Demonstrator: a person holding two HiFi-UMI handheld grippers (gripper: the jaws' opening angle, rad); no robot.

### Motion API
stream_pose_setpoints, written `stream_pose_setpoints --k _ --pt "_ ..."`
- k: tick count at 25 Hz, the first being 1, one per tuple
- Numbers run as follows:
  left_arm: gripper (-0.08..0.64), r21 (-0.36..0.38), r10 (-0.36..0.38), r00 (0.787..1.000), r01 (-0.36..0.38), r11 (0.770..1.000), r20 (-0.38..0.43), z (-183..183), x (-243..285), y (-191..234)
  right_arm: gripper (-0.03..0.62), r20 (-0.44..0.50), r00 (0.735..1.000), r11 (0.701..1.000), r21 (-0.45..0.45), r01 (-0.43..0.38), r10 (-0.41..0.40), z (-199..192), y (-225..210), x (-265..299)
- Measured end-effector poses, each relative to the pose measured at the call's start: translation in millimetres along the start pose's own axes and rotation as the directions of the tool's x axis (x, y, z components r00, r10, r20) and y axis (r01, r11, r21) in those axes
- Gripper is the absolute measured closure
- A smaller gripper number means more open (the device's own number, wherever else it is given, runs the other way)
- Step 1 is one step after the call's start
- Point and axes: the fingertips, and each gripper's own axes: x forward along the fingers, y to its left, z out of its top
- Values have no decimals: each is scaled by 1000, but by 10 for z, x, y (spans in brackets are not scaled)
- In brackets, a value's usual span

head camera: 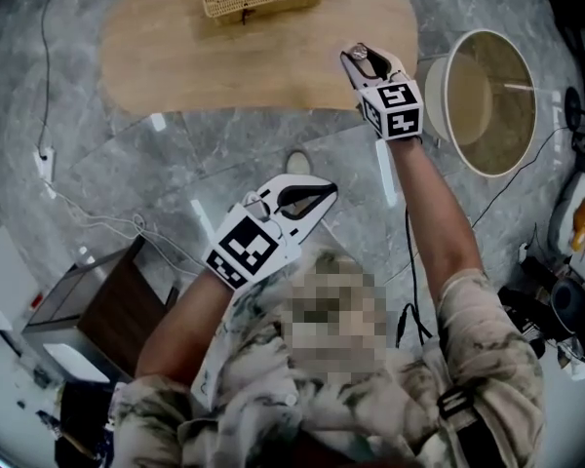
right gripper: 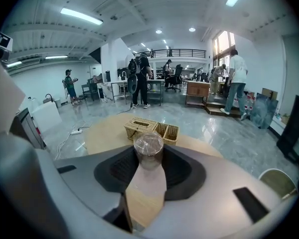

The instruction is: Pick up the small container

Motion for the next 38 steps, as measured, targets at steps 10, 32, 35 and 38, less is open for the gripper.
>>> stream_pose_setpoints --k 10,32,35,38 --pt "538 33 -26 1000 26 999 8 -56 -406 -588 433 21 999 1000 -9 -29 30 525 489 -698" --pt "538 81 -60 998 60 995 5 -197 -890 -1337 433 56 996 997 -52 -62 65 1045 1221 -1686" --pt "538 77 -57 998 57 995 3 -204 -907 -1321 433 52 997 997 -53 -61 64 1044 1215 -1674" --pt "538 76 -52 999 52 996 3 -209 -901 -1311 434 55 997 997 -45 -59 61 1040 1185 -1672"
